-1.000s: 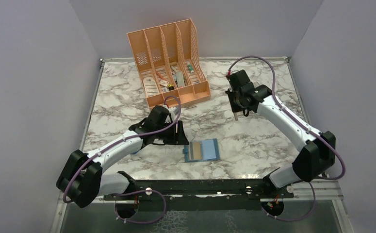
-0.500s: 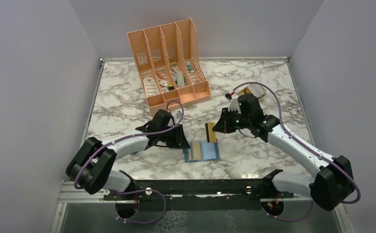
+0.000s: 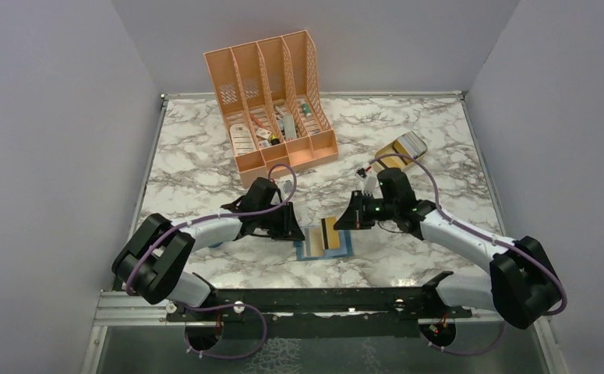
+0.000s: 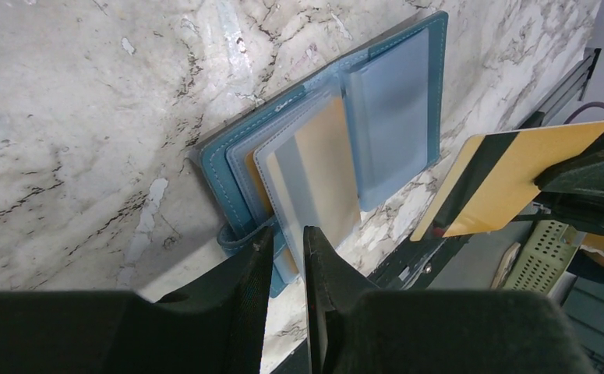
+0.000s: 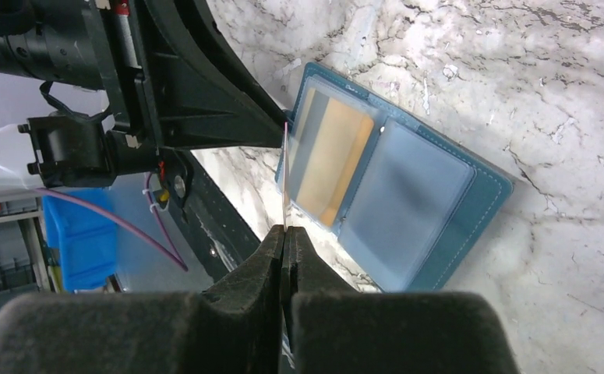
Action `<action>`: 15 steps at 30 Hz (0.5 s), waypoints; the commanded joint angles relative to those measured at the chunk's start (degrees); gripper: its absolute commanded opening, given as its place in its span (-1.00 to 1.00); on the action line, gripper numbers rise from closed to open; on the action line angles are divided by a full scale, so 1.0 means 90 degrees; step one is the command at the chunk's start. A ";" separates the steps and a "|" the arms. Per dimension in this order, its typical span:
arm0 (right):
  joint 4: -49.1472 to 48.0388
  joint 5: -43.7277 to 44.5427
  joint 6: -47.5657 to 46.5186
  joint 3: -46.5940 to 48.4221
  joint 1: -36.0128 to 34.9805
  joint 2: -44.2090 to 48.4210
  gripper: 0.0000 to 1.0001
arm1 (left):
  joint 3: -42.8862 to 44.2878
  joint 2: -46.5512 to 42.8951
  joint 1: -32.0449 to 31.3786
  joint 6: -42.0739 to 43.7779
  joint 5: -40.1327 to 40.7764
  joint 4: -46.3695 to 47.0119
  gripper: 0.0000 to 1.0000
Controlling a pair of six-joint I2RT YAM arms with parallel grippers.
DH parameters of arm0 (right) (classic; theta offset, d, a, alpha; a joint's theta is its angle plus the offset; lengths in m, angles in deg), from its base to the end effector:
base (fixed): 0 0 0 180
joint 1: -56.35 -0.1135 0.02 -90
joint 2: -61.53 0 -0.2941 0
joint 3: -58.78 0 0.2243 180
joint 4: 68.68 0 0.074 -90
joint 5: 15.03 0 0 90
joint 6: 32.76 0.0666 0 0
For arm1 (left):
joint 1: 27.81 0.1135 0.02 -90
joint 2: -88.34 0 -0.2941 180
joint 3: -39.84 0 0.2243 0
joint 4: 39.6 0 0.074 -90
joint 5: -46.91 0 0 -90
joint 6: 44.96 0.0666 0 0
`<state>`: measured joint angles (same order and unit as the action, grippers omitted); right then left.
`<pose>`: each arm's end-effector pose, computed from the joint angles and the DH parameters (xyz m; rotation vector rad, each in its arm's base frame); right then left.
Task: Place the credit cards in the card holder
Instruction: Insert the credit card into the card holder.
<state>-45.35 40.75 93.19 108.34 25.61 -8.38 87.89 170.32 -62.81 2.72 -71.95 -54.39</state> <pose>0.1722 0.1460 0.2226 -0.2155 2.5155 1.2323 0.1883 -0.1711 0.1801 0.0871 2.6579 -1.1547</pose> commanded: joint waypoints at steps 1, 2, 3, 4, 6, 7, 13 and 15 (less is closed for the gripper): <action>-0.0556 -0.0280 0.0103 -0.0028 0.0008 -0.0359 -0.98 | -0.0060 0.0102 -0.0041 0.0113 0.0213 -0.0013 -0.53; -0.0563 -0.0274 0.0099 -0.0023 0.0012 -0.0445 -0.97 | -0.0068 0.0126 -0.0049 0.0113 0.0227 -0.0026 -0.53; -0.0572 -0.0266 0.0093 -0.0022 0.0008 -0.0529 -0.98 | -0.0065 0.0137 -0.0047 0.0113 0.0233 -0.0028 -0.53; -0.0582 -0.0265 0.0089 -0.0003 0.0008 -0.0640 -0.98 | -0.0062 0.0150 -0.0051 0.0113 0.0244 -0.0025 -0.53; -0.0603 -0.0244 0.0074 0.0011 0.0008 -0.0797 -0.98 | -0.0053 0.0160 -0.0050 0.0131 0.0255 -0.0032 -0.52; -0.0613 -0.0246 0.0064 0.0010 0.0015 -0.0876 -0.98 | -0.0054 0.0168 -0.0050 0.0140 0.0259 -0.0041 -0.52; -0.0699 -0.0195 -0.0023 -0.0035 0.0008 -0.1283 -0.98 | -0.0060 0.0143 -0.0056 0.0205 0.0380 -0.0139 -0.51; -0.0691 -0.0259 -0.0078 -0.0016 0.0010 -0.1488 -0.97 | -0.0076 0.0140 -0.0073 0.0218 0.0390 -0.0157 -0.50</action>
<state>-49.13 39.72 93.52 108.29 25.61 -19.26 87.89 171.17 -63.10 3.18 -70.66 -54.47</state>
